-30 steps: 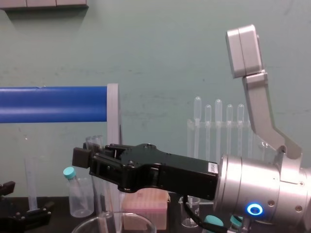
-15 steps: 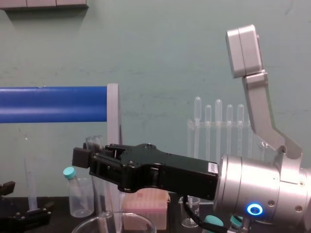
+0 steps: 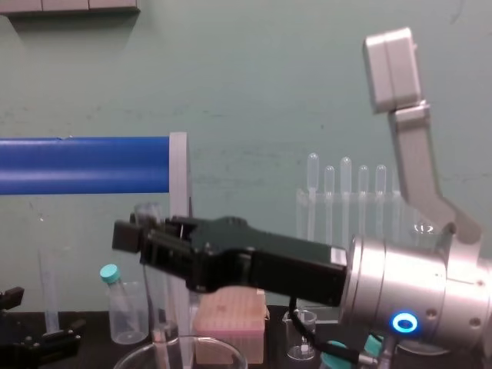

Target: Hold the test tube with one hand and immerse one end into the beaker, then return it to the test tube rack.

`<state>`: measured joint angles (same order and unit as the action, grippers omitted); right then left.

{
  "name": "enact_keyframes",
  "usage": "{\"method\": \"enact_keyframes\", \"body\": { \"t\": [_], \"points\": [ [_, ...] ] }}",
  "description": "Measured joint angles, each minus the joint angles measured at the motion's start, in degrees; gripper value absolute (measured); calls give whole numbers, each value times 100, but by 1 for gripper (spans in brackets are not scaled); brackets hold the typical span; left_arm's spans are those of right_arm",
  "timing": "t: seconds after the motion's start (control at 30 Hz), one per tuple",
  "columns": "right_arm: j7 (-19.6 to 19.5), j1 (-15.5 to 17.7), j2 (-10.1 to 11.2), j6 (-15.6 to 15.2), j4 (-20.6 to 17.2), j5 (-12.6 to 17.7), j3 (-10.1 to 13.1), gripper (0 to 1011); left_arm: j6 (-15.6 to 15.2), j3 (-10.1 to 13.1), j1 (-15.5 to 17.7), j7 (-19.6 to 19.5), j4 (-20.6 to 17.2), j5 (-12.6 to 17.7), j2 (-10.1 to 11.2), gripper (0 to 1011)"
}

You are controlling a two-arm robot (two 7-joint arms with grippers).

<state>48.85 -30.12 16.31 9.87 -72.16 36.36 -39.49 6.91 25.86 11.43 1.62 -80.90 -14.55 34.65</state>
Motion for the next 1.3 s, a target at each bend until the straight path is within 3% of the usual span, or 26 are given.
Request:
{"method": "enact_keyframes", "body": {
  "t": [0.23, 0.5, 0.73, 0.83, 0.93, 0.97, 1.1, 1.3],
  "points": [
    [-13, 79, 69, 178, -313, 102, 178, 227, 0, 0, 0, 0, 0, 0, 0, 1000],
    [128, 175, 177, 536, -844, 579, 606, 227, 0, 0, 0, 0, 0, 0, 0, 1000],
    [-283, 552, 735, 694, -1771, 765, 1241, 227, 0, 0, 0, 0, 0, 0, 0, 1000],
    [-671, 900, 1079, 685, -2195, 723, 1578, 227, 0, 0, 0, 0, 0, 0, 0, 1000],
    [-1127, 1482, 1466, 605, -2682, 684, 2028, 227, 0, 0, 0, 0, 0, 0, 0, 1000],
    [-1127, 1482, 1466, 605, -2682, 684, 2028, 227, 0, 0, 0, 0, 0, 0, 0, 1000],
    [-1519, 2145, 1743, 496, -3057, 681, 2435, 227, 0, 0, 0, 0, 0, 0, 0, 1000],
    [-1896, 2880, 1944, 365, -3367, 648, 2850, 228, 0, 0, 0, 0, 0, 0, 0, 1000]
  ]
}}
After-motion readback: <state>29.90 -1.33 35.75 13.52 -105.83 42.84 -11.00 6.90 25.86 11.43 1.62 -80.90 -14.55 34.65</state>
